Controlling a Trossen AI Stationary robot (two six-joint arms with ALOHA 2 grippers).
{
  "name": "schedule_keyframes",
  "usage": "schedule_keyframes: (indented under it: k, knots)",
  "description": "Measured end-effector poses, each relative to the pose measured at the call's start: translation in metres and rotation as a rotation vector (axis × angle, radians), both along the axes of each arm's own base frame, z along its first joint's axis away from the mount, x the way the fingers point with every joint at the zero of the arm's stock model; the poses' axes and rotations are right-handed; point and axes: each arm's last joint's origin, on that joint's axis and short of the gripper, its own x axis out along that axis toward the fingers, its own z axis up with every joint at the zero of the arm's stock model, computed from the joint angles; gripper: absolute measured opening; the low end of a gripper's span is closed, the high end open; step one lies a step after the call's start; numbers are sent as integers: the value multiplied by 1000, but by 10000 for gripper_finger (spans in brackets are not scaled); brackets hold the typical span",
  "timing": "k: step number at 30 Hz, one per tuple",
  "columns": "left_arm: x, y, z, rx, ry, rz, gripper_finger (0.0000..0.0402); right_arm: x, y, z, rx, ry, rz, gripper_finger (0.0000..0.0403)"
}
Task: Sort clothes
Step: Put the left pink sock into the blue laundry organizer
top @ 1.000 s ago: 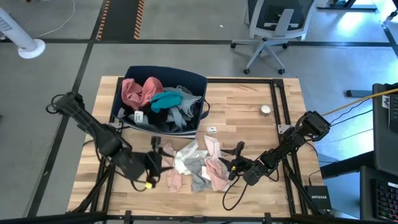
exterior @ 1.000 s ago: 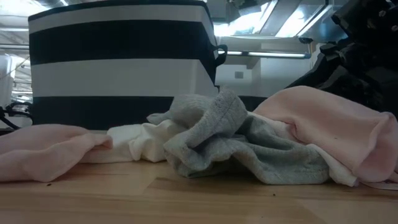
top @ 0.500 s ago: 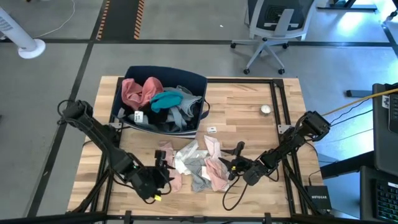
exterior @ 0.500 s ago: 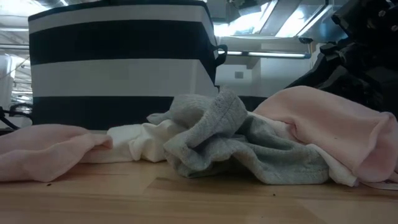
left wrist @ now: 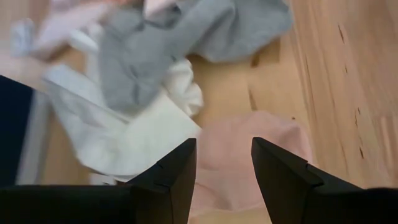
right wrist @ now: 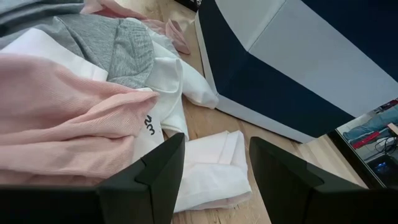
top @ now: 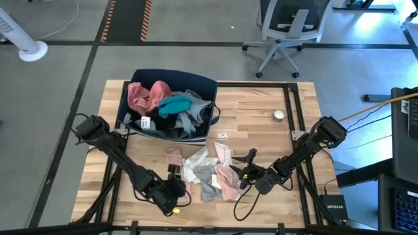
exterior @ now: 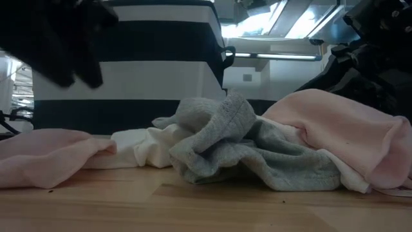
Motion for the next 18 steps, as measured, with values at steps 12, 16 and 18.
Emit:
schedule_keyframes:
  k: [12, 16, 18]
  knots:
    - [9, 5, -24, -71, 81, 11, 154, 0, 0, 0, 0, 0, 0, 200]
    - [4, 7, -34, -100, 108, 25, 155, 0, 0, 0, 0, 0, 0, 200]
    - [0, 10, -40, -91, 123, 37, 155, 0, 0, 0, 0, 1, 0, 200]
